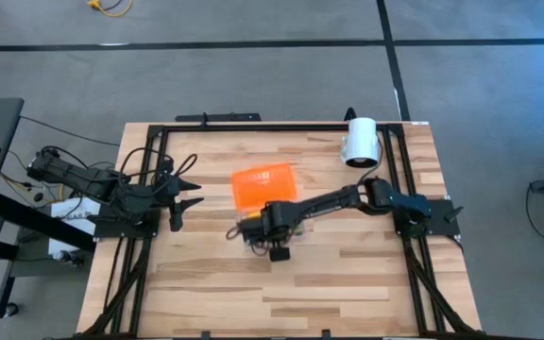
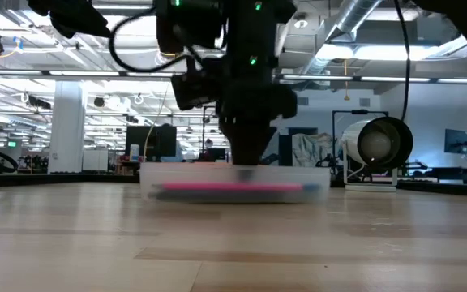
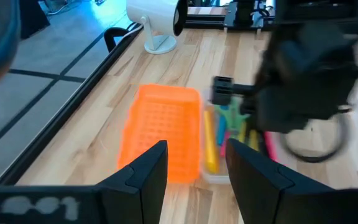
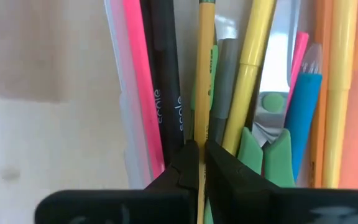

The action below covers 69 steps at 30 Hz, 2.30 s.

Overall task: Pick & place school supplies into a supply box
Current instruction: Put the yellow pencil into the supply box, then close the supply box

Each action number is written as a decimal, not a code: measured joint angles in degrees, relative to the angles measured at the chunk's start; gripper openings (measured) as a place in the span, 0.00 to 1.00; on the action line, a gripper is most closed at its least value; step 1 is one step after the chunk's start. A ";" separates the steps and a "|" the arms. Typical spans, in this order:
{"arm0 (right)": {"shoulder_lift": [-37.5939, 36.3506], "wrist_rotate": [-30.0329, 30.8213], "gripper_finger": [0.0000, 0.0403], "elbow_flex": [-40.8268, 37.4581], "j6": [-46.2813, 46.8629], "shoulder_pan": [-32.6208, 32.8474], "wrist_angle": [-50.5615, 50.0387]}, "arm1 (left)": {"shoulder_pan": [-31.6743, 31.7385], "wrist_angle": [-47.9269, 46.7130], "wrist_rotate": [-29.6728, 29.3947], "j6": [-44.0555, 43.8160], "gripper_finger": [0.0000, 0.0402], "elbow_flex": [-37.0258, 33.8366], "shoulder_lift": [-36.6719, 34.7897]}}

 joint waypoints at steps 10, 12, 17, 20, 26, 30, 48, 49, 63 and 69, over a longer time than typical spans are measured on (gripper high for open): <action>0.00 -1.05 0.00 0.00 4.71 7.69 -0.06 | 0.00 0.00 -0.26 1.13 0.38 0.00 0.00; 0.00 -1.05 0.00 0.00 5.90 8.40 -0.06 | 0.00 0.00 -0.40 1.65 0.38 0.00 -0.02; 0.00 -0.97 0.00 0.00 7.76 9.19 -0.06 | 0.00 0.02 -0.98 1.89 0.38 0.00 -0.02; 0.00 -0.98 0.01 0.00 8.27 9.20 -0.11 | 0.00 0.02 -1.02 1.94 0.38 0.00 0.00; 0.08 -0.88 0.09 -0.02 13.62 8.91 -1.22 | 0.00 0.04 -1.01 1.82 0.38 0.00 -0.01; 0.11 -0.88 0.18 -0.04 13.73 8.73 -1.16 | 0.00 0.04 -0.99 1.56 0.38 0.00 -0.02; -1.18 2.88 0.35 4.25 16.20 9.19 -3.20 | 0.00 0.07 -0.51 1.20 0.38 0.00 -0.02; -1.18 3.29 0.34 4.69 16.98 9.19 -3.40 | 0.00 0.07 -0.51 1.24 0.38 0.00 -0.02; -1.18 8.59 0.32 7.41 40.91 10.50 -5.88 | 0.00 0.04 -0.84 3.20 0.38 0.00 0.00; -2.19 11.81 0.32 7.47 61.03 12.79 -10.96 | 0.00 0.42 -3.05 5.05 0.38 0.00 0.00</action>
